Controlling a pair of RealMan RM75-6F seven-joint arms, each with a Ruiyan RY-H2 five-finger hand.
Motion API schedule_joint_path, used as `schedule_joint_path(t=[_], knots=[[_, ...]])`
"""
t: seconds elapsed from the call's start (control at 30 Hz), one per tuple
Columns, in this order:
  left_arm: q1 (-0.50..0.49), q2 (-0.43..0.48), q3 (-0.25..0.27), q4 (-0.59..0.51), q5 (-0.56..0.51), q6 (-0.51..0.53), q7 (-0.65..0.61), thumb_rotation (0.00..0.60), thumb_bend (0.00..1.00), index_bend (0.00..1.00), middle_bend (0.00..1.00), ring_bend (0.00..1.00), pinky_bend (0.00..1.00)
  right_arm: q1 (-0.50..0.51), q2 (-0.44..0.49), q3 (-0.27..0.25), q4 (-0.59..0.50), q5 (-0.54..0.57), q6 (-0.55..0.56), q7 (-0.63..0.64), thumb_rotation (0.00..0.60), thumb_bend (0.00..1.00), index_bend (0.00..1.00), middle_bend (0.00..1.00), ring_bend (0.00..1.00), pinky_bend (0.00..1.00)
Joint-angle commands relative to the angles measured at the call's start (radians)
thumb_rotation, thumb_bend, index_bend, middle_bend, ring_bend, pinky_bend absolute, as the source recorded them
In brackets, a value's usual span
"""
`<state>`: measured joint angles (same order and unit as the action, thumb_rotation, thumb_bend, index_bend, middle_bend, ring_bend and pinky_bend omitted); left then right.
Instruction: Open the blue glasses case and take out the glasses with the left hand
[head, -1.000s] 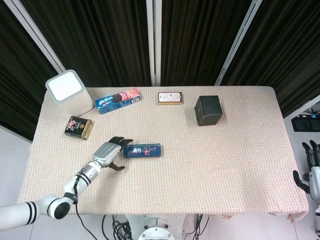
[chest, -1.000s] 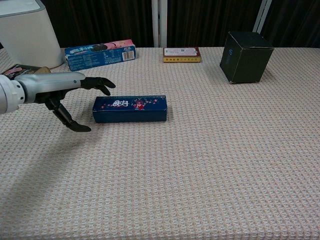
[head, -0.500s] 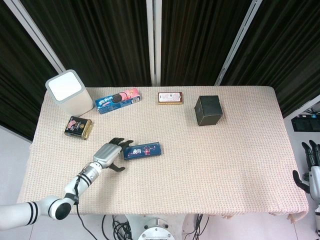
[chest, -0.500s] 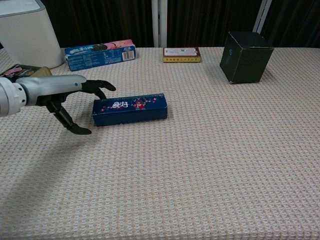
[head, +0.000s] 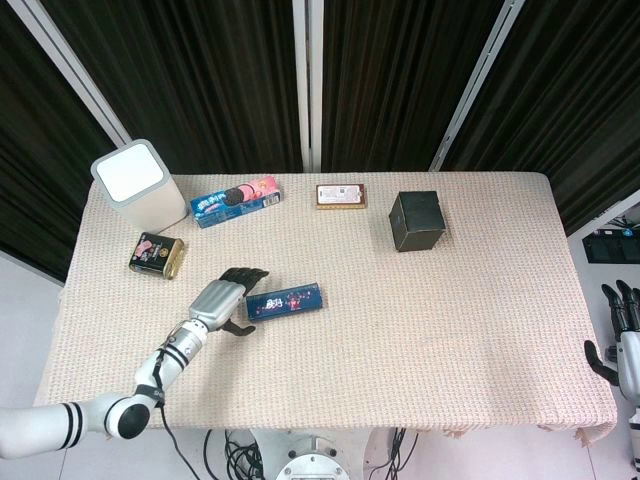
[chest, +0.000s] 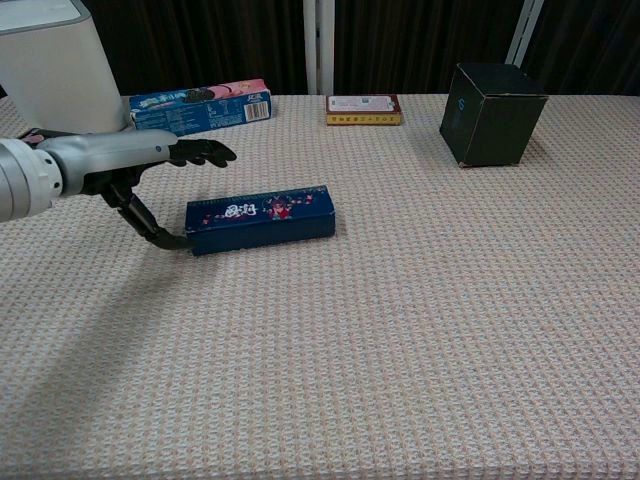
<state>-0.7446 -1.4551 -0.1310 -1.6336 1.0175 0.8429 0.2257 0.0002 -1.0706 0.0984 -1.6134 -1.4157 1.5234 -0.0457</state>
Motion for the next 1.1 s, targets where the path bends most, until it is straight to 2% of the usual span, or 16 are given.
schedule_joint_path(t=[0.03, 0.17, 0.37, 0.63, 0.9, 1.1], knots=[[-0.027, -0.017, -0.017, -0.040, -0.105, 0.031, 0.092, 0.600, 0.25, 0.03, 0.08, 0.02, 0.10, 0.001, 0.000, 0.000, 0.001, 0.001, -0.002, 0.000, 0.600, 0.30, 0.00, 0.00, 0.00, 0.00], [-0.062, -0.035, -0.024, -0.085, -0.197, 0.093, 0.212, 0.600, 0.30, 0.05, 0.16, 0.07, 0.17, 0.003, -0.003, -0.001, 0.006, 0.001, -0.009, 0.005, 0.600, 0.30, 0.00, 0.00, 0.00, 0.00], [-0.102, -0.054, -0.016, -0.122, -0.307, 0.136, 0.318, 0.600, 0.30, 0.06, 0.17, 0.09, 0.20, 0.001, -0.003, -0.001, 0.015, 0.004, -0.008, 0.016, 0.600, 0.30, 0.00, 0.00, 0.00, 0.00], [-0.137, -0.080, -0.014, -0.127, -0.384, 0.172, 0.379, 0.600, 0.30, 0.06, 0.19, 0.11, 0.21, 0.000, -0.002, -0.001, 0.020, 0.006, -0.009, 0.024, 0.600, 0.30, 0.00, 0.00, 0.00, 0.00], [-0.152, -0.093, -0.014, -0.132, -0.397, 0.198, 0.397, 0.600, 0.31, 0.06, 0.18, 0.14, 0.22, 0.002, -0.005, 0.000, 0.026, 0.008, -0.013, 0.029, 0.600, 0.30, 0.00, 0.00, 0.00, 0.00], [-0.171, -0.097, -0.014, -0.133, -0.444, 0.205, 0.427, 0.600, 0.32, 0.06, 0.19, 0.14, 0.22, 0.000, -0.003, 0.000, 0.025, 0.009, -0.011, 0.031, 0.600, 0.30, 0.00, 0.00, 0.00, 0.00]])
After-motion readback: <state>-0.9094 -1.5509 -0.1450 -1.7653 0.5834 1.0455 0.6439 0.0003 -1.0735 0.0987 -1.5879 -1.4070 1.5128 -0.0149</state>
